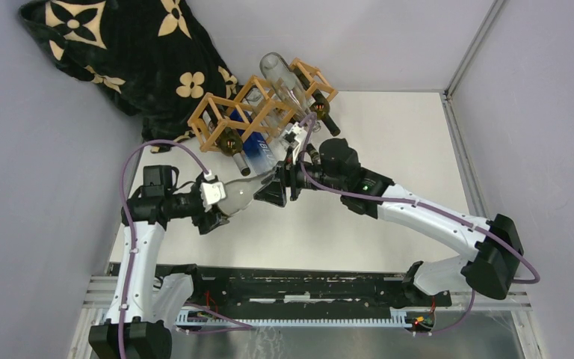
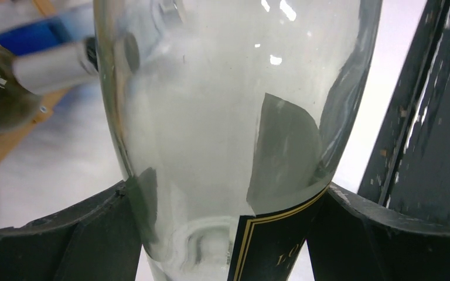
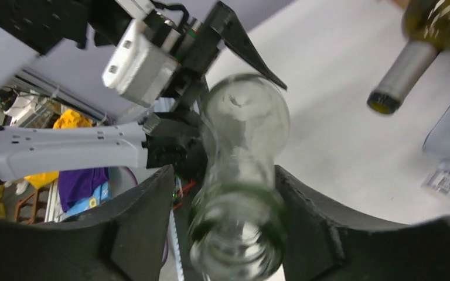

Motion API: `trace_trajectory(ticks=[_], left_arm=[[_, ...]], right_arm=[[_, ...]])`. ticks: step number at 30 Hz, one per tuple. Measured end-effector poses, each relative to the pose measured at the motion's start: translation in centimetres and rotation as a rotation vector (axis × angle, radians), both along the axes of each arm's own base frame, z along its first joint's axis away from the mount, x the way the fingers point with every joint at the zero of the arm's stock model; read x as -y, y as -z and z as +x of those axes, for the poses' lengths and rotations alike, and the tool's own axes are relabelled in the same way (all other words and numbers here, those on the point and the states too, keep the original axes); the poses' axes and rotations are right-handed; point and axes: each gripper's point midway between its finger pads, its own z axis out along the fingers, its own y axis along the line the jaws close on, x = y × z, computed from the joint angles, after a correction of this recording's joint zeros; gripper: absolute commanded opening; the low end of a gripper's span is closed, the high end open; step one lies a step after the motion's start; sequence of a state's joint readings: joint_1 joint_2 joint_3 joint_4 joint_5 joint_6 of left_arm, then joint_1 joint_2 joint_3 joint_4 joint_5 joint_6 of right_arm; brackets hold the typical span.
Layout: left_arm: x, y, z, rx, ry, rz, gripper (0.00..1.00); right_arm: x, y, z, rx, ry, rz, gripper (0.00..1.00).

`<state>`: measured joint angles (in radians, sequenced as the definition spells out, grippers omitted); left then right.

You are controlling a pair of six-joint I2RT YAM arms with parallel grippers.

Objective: Take the wine bottle off the wine rack

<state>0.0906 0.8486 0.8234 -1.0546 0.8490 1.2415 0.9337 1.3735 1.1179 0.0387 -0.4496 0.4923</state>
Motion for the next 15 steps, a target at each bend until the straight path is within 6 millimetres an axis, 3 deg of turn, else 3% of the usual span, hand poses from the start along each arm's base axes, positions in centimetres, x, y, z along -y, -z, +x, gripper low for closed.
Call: trace_trajectory(ticks=[6, 15], left_arm=[[1.5, -3.7, 1.8, 0.020, -0.057, -0.155, 0.02], [2.4, -5.0, 1.7, -0.040, -0.092, -0.252, 0.02]], right_arm=[[0.4, -5.1, 0.3, 0.069, 0.051, 0.150, 0.89], [0.1, -7.0, 0.8, 0.072, 0.098, 0.226, 0.94]])
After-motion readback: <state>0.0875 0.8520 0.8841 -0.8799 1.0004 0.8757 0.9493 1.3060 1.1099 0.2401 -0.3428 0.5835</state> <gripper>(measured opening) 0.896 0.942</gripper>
